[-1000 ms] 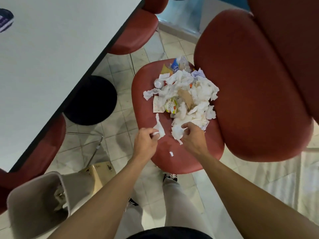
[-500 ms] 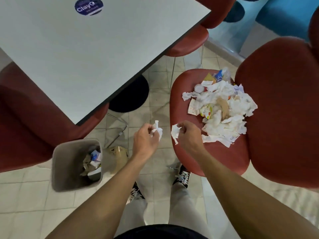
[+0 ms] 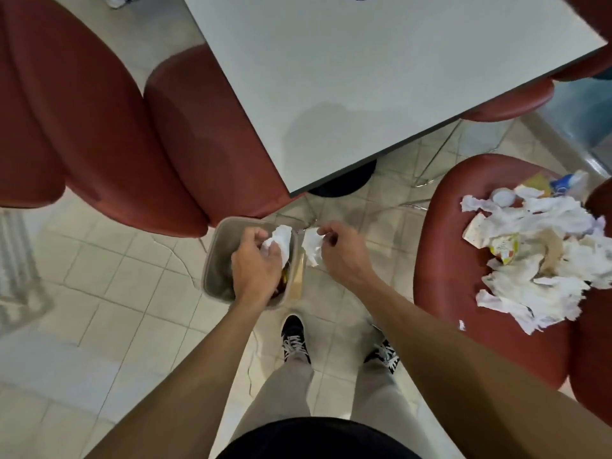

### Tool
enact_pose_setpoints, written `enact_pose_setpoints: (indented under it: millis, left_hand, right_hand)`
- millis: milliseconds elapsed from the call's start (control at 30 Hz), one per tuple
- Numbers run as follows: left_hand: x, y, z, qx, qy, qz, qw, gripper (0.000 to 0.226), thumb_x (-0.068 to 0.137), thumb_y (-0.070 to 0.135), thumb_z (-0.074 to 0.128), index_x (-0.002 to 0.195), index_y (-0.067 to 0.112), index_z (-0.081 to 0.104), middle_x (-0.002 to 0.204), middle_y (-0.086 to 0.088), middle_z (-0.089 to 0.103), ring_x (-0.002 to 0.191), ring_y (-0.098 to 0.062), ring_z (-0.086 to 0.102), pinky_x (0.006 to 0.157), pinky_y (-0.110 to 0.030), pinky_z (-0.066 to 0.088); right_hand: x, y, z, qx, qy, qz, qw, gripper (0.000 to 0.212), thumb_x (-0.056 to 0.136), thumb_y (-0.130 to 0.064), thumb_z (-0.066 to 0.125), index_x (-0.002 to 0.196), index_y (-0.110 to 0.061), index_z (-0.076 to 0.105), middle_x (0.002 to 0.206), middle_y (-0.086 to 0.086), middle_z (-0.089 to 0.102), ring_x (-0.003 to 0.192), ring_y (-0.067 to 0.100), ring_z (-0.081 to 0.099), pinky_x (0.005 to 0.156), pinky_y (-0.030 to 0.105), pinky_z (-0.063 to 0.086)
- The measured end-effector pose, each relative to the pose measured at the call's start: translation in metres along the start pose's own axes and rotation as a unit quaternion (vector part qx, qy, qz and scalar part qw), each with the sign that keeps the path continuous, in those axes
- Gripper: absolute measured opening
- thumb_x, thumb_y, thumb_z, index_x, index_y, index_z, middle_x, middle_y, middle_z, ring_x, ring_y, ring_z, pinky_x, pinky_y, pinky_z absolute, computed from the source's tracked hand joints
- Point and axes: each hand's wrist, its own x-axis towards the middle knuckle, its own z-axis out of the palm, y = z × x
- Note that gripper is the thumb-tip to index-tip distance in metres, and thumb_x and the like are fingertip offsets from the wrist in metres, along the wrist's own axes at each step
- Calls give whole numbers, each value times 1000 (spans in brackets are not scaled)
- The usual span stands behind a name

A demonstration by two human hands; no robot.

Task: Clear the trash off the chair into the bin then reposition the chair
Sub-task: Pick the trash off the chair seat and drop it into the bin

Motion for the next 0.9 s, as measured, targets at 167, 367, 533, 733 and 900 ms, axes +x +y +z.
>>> enact_pose_setpoints:
  millis: [167, 367, 533, 733, 900]
  left_hand:
    - [18, -38, -22, 11, 32, -45, 998, 12, 86, 19, 57, 97, 18, 53, 88, -3, 65, 79, -23, 58, 71, -31, 44]
    - [31, -73, -27, -1, 20, -68, 997, 14, 85, 19, 64, 86, 19, 49, 87, -3, 64, 85, -25, 61, 75, -31, 47]
    - [38, -83, -22, -3, -7, -62, 998, 19, 82, 22, 72, 91, 22, 55, 98, 0, 67, 96, -20, 63, 87, -32, 49]
    - [38, -72, -9, 17, -48, -47, 998, 28, 81, 26, 74, 106, 21, 62, 108, 3, 67, 103, -16, 61, 90, -29, 48]
    - [33, -46, 9, 27, -74, -26, 997, 29, 82, 21, 72, 110, 18, 63, 109, 2, 66, 102, -13, 59, 91, -23, 43]
  right_hand:
    - [5, -18, 46, -19, -36, -4, 999, 28, 91, -3, 44, 104, -17, 65, 88, -4, 59, 80, 11, 55, 63, 12, 40]
    - [2, -27, 79, -14, -89, -4, 996, 27, 88, -6, 54, 110, -16, 64, 100, -2, 64, 85, 4, 59, 77, 12, 43]
    - [5, -25, 89, -22, -100, -7, 995, 26, 87, -10, 59, 111, -16, 66, 109, -2, 67, 95, 6, 57, 85, 18, 43]
    - [8, -18, 71, -11, -104, -13, 994, 27, 89, -11, 60, 115, -13, 65, 115, 0, 66, 108, 11, 58, 89, 20, 43]
    - [12, 3, 47, 2, -89, 6, 996, 29, 89, -12, 61, 117, -14, 63, 103, -5, 57, 98, 9, 53, 86, 21, 42]
